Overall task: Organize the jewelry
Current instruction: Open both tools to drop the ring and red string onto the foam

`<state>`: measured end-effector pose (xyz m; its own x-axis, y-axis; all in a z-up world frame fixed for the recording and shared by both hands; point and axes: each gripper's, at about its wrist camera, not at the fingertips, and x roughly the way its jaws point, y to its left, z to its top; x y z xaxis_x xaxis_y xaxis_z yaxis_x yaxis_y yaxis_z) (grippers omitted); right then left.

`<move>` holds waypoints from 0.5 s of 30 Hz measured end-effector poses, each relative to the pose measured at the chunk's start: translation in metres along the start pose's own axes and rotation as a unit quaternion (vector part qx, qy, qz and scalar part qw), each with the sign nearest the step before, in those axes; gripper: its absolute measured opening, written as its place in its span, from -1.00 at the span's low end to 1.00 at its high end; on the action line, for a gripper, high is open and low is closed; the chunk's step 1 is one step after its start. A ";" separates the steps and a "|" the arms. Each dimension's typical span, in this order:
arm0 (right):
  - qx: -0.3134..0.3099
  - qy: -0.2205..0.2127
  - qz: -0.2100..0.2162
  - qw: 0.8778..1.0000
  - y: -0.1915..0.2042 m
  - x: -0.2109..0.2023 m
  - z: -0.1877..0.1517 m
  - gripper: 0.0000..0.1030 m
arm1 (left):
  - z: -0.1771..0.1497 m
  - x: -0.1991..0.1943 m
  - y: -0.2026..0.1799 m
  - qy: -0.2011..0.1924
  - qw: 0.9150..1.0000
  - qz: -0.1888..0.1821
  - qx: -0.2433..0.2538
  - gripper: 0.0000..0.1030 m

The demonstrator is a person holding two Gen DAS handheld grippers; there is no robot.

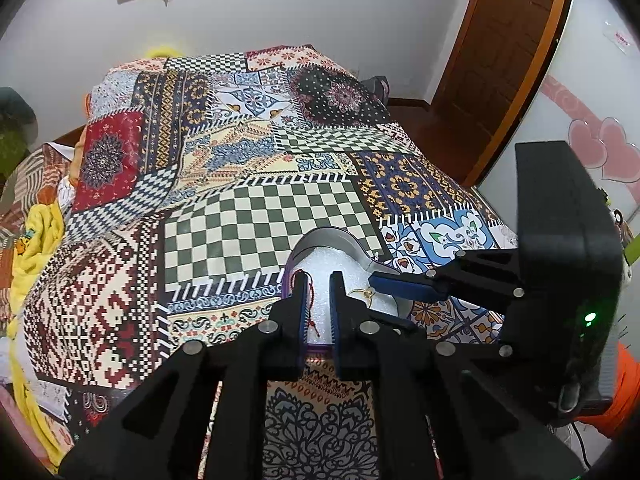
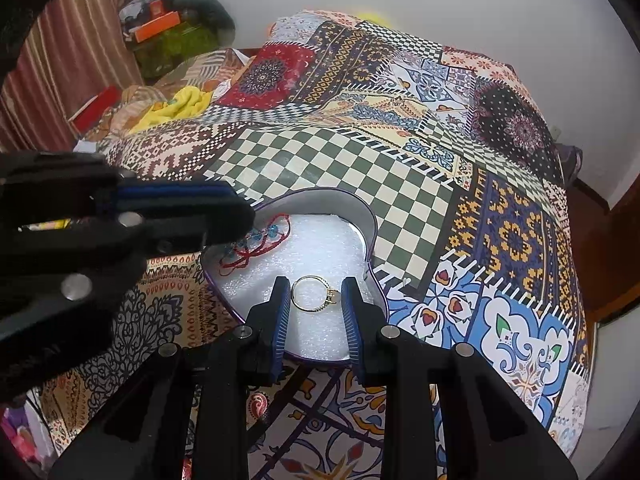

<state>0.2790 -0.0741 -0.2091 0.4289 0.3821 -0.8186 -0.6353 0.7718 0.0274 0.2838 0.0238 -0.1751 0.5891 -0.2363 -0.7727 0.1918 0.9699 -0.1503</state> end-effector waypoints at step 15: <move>0.009 -0.039 -0.022 0.999 0.008 -0.041 0.002 -0.13 | -0.002 -0.053 0.003 -0.051 0.998 0.030 -0.008 -0.41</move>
<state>0.2578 -0.0830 -0.1747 0.5057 0.3859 -0.7716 -0.6037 0.7972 0.0030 0.2519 0.0390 -0.1356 0.6757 -0.1825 -0.7142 0.1428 0.9829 -0.1160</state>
